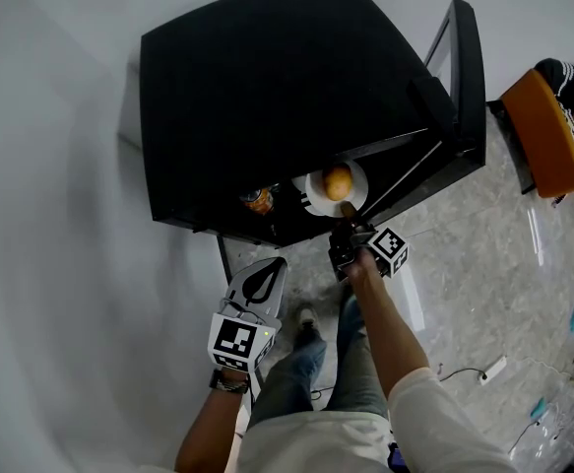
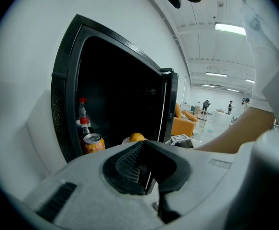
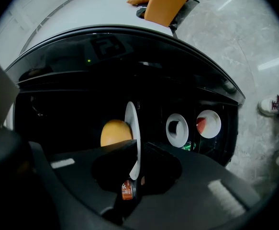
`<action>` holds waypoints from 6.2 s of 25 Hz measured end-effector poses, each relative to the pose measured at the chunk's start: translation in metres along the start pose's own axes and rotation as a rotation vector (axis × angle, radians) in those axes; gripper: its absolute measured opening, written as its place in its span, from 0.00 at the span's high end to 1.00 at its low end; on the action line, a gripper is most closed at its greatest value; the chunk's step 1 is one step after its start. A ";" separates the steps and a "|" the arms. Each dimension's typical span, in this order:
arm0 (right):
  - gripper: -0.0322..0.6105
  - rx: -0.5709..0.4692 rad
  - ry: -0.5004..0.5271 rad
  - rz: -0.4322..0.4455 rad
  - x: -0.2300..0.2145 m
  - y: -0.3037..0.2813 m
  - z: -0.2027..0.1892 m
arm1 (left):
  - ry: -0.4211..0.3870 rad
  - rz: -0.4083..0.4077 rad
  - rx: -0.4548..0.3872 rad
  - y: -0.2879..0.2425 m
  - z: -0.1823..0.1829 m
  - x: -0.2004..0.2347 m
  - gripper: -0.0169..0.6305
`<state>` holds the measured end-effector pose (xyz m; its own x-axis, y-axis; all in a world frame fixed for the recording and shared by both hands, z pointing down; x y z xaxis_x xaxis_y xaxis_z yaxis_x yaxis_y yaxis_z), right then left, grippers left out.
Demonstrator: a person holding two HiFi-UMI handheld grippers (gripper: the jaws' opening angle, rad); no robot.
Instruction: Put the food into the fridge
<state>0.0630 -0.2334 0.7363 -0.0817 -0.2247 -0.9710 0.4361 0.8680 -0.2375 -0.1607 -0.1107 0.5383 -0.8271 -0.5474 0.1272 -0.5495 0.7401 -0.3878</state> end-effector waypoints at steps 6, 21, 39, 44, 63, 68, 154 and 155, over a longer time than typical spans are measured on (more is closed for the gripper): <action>0.92 -0.011 -0.010 -0.001 0.004 -0.013 0.003 | 0.004 0.003 0.007 0.001 -0.001 0.001 0.97; 0.84 0.026 0.008 0.028 0.004 -0.003 0.009 | 0.001 -0.017 0.022 0.002 -0.004 -0.008 0.97; 0.91 -0.003 0.080 -0.006 0.013 0.008 0.009 | -0.005 -0.031 0.063 0.003 -0.016 -0.014 0.97; 0.92 -0.021 0.074 -0.016 0.014 0.001 0.010 | -0.003 -0.028 0.058 0.002 -0.016 -0.011 0.97; 0.92 -0.005 0.109 -0.119 0.034 -0.038 0.011 | -0.002 -0.021 0.076 0.002 -0.023 -0.008 0.97; 0.86 0.013 0.104 -0.092 0.039 -0.041 0.012 | 0.002 -0.021 0.079 0.002 -0.022 -0.009 0.97; 0.94 0.030 1.686 0.304 0.441 0.263 -0.082 | -0.328 -0.041 -0.316 0.125 0.235 -0.072 0.97; 0.94 0.030 1.696 0.306 0.442 0.262 -0.083 | -0.334 -0.038 -0.316 0.125 0.236 -0.072 0.97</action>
<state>0.0669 -0.0683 0.2428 -0.7710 0.6325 0.0744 0.6285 0.7745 -0.0717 -0.1421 -0.0711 0.2649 -0.7509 -0.6338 -0.1857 -0.6304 0.7716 -0.0848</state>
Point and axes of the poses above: the fingertips, and each gripper's own axes: y backward along the fingers, x to its left, z out of its top, the point moved 9 cm from there along y, backward along the fingers
